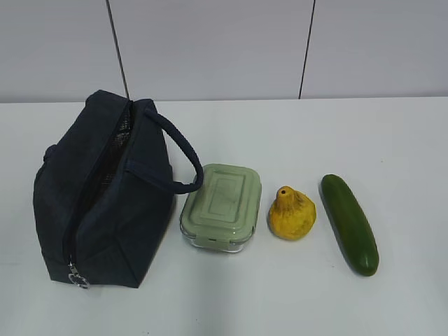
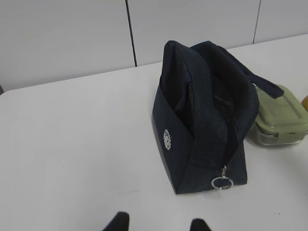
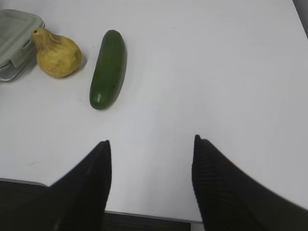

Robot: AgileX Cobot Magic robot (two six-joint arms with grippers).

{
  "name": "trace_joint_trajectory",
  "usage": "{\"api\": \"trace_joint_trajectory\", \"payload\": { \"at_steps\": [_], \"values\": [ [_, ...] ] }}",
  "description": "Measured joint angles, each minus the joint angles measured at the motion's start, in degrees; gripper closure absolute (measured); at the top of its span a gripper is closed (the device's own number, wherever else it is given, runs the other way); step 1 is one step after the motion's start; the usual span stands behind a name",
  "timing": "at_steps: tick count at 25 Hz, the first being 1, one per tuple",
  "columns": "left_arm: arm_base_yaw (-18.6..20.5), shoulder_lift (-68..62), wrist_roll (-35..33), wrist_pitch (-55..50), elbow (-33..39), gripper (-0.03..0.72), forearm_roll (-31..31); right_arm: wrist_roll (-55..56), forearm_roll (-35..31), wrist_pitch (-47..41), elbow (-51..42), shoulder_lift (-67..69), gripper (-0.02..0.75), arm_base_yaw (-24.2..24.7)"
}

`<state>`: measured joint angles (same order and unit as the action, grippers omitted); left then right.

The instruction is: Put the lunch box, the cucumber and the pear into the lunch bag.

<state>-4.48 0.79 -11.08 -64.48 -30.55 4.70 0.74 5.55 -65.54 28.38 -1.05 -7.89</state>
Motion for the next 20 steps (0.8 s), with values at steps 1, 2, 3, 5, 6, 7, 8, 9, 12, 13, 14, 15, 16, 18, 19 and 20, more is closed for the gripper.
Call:
{"api": "trace_joint_trajectory", "payload": {
  "at_steps": [1,2,3,5,6,7,8,9,12,13,14,15,16,18,19,20],
  "values": [
    [0.0,0.0,0.0,0.0,0.0,0.448,0.0,0.0,0.0,0.0,0.0,0.0,0.314,0.0],
    [0.0,0.0,0.0,0.0,0.0,0.448,0.0,0.0,0.0,0.0,0.0,0.0,0.314,0.0],
    [0.0,0.0,0.0,0.0,0.0,0.448,0.0,0.0,0.0,0.0,0.0,0.0,0.314,0.0],
    [0.0,0.0,0.0,0.0,0.0,0.448,0.0,0.0,0.0,0.0,0.0,0.0,0.314,0.0],
    [0.0,0.0,0.0,0.0,0.0,0.448,0.0,0.0,0.0,0.0,0.0,0.0,0.314,0.0],
    [0.0,0.0,0.0,0.0,0.0,0.448,0.0,0.0,0.0,0.0,0.0,0.0,0.314,0.0],
    [0.0,0.0,0.0,0.0,0.0,0.448,0.0,0.0,0.0,0.0,0.0,0.0,0.314,0.0],
    [0.0,0.0,0.0,0.0,0.0,0.448,0.0,0.0,0.0,0.0,0.0,0.0,0.314,0.0],
    [0.0,0.0,0.0,0.0,0.0,0.448,0.0,0.0,0.0,0.0,0.0,0.0,0.314,0.0],
    [0.0,0.0,0.0,0.0,0.0,0.448,0.0,0.0,0.0,0.0,0.0,0.0,0.314,0.0],
    [0.0,0.0,0.0,0.0,0.0,0.448,0.0,0.0,0.0,0.0,0.0,0.0,0.314,0.0],
    [0.0,0.0,0.0,0.0,0.0,0.448,0.0,0.0,0.0,0.0,0.0,0.0,0.314,0.0],
    [0.0,0.0,0.0,0.0,0.0,0.448,0.0,0.0,0.0,0.0,0.0,0.0,0.314,0.0],
    [0.0,0.0,0.0,0.0,0.0,0.448,0.0,0.0,0.0,0.0,0.0,0.0,0.314,0.0],
    [0.0,0.0,0.0,0.0,0.0,0.448,0.0,0.0,0.0,0.0,0.0,0.0,0.314,0.0],
    [0.0,0.0,0.0,0.0,0.0,0.448,0.0,0.0,0.0,0.0,0.0,0.0,0.314,0.0]
  ]
}}
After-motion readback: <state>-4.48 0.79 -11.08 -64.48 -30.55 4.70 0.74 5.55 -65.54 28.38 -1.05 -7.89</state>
